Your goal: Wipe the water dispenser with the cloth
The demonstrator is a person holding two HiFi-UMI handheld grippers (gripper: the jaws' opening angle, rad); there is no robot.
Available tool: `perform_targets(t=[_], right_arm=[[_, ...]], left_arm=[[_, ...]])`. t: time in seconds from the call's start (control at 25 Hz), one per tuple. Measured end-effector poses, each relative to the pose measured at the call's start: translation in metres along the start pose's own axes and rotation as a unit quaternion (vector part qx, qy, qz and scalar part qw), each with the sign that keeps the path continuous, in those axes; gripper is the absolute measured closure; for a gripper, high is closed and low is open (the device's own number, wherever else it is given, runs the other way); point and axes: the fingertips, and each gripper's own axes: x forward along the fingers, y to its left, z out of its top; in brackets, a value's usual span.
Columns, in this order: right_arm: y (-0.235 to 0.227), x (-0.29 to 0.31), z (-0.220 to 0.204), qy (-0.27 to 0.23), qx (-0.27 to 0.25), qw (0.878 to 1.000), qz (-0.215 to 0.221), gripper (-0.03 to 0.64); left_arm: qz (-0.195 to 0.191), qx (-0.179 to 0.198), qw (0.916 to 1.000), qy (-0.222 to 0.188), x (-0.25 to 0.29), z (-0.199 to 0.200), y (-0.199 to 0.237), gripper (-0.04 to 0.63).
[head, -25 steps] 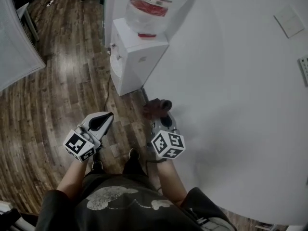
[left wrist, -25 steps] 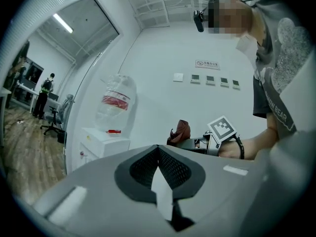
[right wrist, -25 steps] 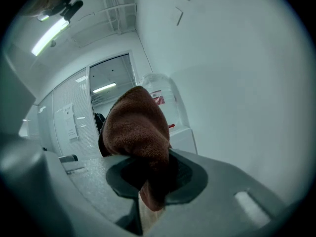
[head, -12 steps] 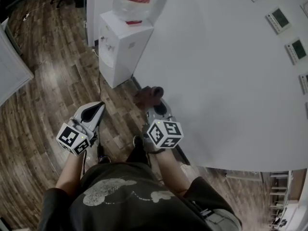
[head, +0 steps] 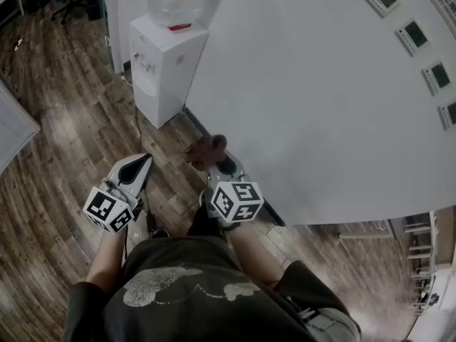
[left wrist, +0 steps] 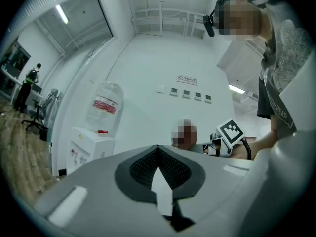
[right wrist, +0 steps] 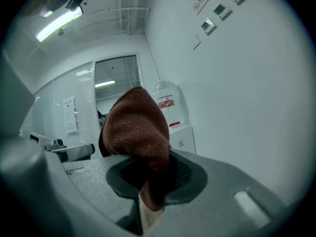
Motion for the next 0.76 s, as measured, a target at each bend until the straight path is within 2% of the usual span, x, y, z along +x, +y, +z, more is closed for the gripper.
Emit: perform_targets(t=[0.28,0.56,0.76], right_arm=[[-0.007,-0.009,-0.005,0.007,0.006,1.0,-0.027,0.557],[-0.012,-0.002,-0.005,0.019,0.014,1.0,-0.011,0.558],[-0.018,0.012,0.0,0.015,0.024,1.0,-0.006,0.558]], left_arm=[[-0.007,-0.008,0.9999,0.011,-0.008,-0.001,-0.001,0.578],[0.031,-0.007,0.9993,0.016,-0.015,0.007,0.014,0.578],[0.028,0.003,0.9994,0.018,-0.011,0.013,0.008,0.578]])
